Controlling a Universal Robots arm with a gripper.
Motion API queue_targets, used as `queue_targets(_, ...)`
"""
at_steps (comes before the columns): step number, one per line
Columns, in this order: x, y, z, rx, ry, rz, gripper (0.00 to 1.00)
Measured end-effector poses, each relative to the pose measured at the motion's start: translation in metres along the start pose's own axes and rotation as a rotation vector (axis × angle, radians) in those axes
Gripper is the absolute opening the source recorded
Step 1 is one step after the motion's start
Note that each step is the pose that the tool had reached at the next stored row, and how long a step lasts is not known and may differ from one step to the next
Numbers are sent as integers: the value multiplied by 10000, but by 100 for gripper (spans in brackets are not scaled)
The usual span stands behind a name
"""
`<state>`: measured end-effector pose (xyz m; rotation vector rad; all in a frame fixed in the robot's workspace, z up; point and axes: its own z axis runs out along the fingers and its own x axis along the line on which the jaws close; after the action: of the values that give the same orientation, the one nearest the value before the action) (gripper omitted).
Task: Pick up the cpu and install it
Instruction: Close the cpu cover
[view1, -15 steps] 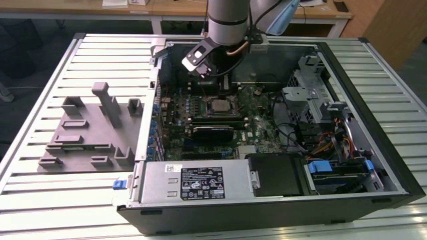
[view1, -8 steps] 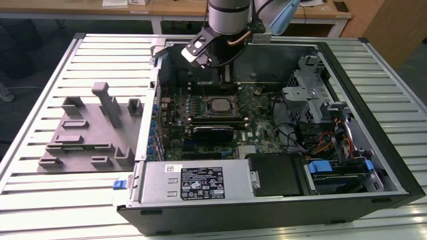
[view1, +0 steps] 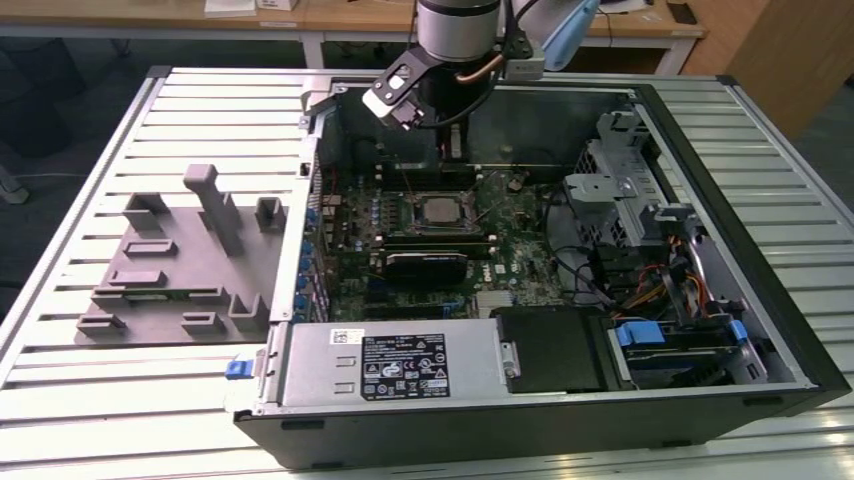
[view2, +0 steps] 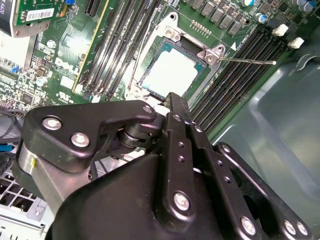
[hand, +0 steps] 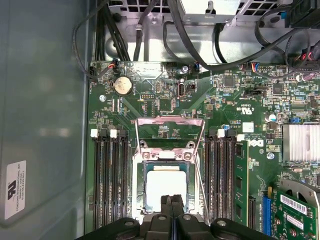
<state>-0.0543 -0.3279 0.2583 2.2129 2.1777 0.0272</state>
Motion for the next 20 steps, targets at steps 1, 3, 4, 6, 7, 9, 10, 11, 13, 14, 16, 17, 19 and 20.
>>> queue_targets(1,0,0,0,0,0,0,11)
queue_targets(3,0,0,0,0,0,0,11)
queue_targets(4,0,0,0,-1,-1,0,11)
queue_targets(6,0,0,0,0,-1,0,11)
queue_targets(7,0,0,0,0,-1,0,11)
queue_targets(9,0,0,-5,1,-4,0,11)
queue_targets(10,0,0,-14,0,-3,0,11)
queue_targets(11,0,1,-25,0,-2,0,11)
queue_targets(13,0,1,-52,0,-1,1,11)
queue_targets(14,-1,2,-65,-1,0,0,11)
queue_targets(16,-1,3,-84,-1,-2,0,11)
queue_targets(17,-1,3,-84,-2,1,0,11)
queue_targets(19,-1,3,-84,-4,2,0,11)
queue_targets(20,-1,3,-86,-2,0,0,11)
